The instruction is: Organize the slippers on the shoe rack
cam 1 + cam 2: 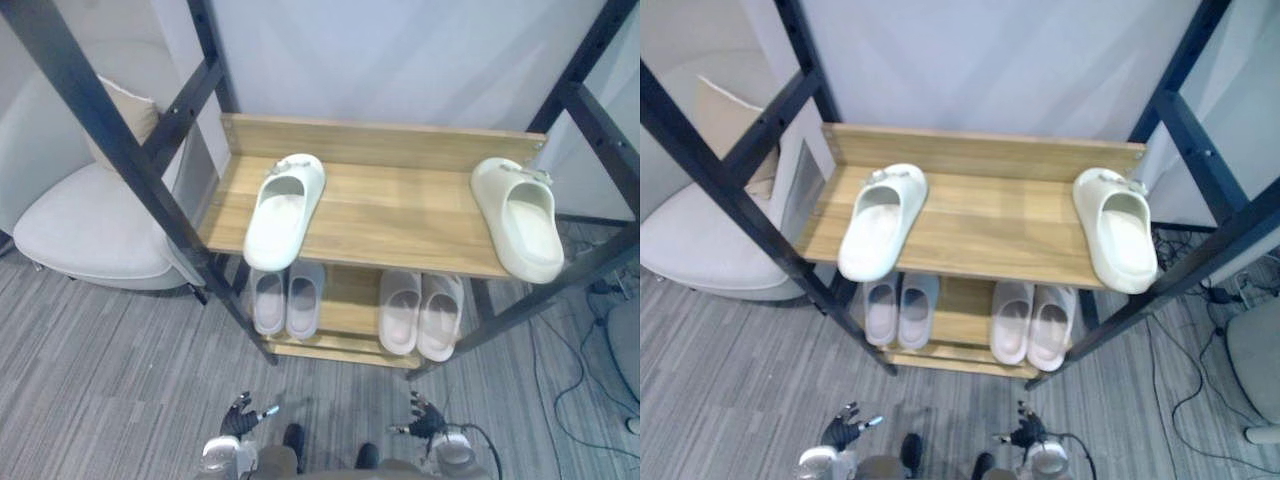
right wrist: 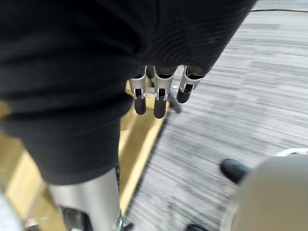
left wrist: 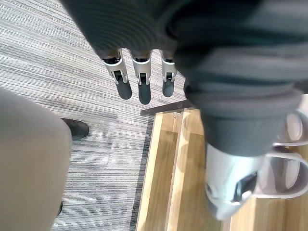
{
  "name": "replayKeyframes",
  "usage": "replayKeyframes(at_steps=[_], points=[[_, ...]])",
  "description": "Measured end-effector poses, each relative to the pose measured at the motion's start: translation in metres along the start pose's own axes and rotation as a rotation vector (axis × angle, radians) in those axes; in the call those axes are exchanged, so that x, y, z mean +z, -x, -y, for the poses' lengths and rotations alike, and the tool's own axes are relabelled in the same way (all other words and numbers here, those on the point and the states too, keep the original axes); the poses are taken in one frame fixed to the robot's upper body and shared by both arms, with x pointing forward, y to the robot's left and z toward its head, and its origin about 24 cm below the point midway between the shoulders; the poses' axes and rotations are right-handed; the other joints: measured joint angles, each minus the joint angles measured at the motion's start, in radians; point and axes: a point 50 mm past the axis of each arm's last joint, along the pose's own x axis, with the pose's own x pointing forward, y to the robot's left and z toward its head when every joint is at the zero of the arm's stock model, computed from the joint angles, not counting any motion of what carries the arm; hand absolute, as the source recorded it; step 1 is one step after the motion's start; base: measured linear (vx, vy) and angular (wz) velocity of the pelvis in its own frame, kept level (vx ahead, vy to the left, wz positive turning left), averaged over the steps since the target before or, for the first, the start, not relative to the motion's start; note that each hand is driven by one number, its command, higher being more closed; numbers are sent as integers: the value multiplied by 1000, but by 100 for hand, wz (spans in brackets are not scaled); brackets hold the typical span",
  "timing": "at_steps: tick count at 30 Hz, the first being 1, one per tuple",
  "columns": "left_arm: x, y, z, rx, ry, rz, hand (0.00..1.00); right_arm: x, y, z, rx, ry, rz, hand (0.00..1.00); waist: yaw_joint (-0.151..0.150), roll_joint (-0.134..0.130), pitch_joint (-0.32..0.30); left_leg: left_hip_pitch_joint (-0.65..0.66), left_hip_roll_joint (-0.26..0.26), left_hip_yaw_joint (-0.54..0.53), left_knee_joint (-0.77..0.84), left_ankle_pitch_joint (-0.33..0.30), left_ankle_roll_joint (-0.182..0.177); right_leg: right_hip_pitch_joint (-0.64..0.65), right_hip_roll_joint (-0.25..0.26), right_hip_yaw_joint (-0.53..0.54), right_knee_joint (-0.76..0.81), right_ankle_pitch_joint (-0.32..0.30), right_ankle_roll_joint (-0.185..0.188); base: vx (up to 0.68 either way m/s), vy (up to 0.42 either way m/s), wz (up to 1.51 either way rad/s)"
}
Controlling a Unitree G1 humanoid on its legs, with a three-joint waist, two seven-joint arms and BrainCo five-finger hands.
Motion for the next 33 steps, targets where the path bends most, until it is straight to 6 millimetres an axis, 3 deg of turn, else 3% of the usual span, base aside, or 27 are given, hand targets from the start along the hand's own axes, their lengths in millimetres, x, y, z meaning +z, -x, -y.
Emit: replayKeyframes(at_steps=[6,11,14,15,17,19,22,27,30,31,33], points=[[1,-1,8,-23,-13,2,0,-4,0,0,-18,-110,-26,0,-3,8,-12,30,0,-6,-55,33,3,12,2,0,-19,11,0,-54,5,1],[12,-1,27,-124,-148,58,0,-4,0,-6,-5,-121,-30,0,-5,9,-15,60,-2,-9,-87,49,6,39,4,-1,-50,24,9,-8,2,0],[35,5,58,-271,-230,176,0,-5,0,-6,-3,-122,-32,0,-6,10,-21,60,-7,-11,-89,50,8,40,1,-1,-52,25,12,0,0,0],[48,12,78,-361,-267,252,0,-6,0,-6,-3,-122,-36,0,-9,14,-30,60,-10,-13,-93,51,9,39,1,-3,-53,26,12,26,15,4],[59,20,91,-436,-287,314,0,-7,0,-6,-3,-123,-37,0,-11,19,-36,61,-13,-17,-101,55,12,40,0,-6,-55,26,13,40,17,7],[81,39,118,-578,-307,449,0,-9,0,-5,-6,-149,-50,0,-18,28,-48,61,-16,-26,-111,60,17,41,-2,-13,-58,29,11,54,12,9],[104,64,144,-729,-335,595,0,-10,0,-4,-9,-151,-52,0,-19,34,-53,61,-18,-36,-114,60,17,46,-1,-20,-65,30,10,55,1,8],[140,96,172,-885,-364,787,0,-9,0,-3,-5,-148,-38,0,-21,34,-53,75,-22,-40,-120,60,17,67,2,-26,-78,29,10,24,-5,3],[176,117,181,-917,-369,964,0,-8,0,-1,-2,-130,-27,0,-27,40,-56,75,-22,-40,-121,60,17,67,2,-26,-81,29,10,0,0,0],[199,130,181,-907,-351,1073,0,-8,0,1,-5,-125,-27,0,-34,42,-58,74,-22,-40,-121,60,17,67,2,-26,-81,29,10,0,0,0],[215,138,180,-890,-335,1149,0,-8,0,2,-5,-119,-27,0,-39,42,-58,75,-22,-40,-121,60,17,66,2,-26,-81,29,10,0,0,0]])
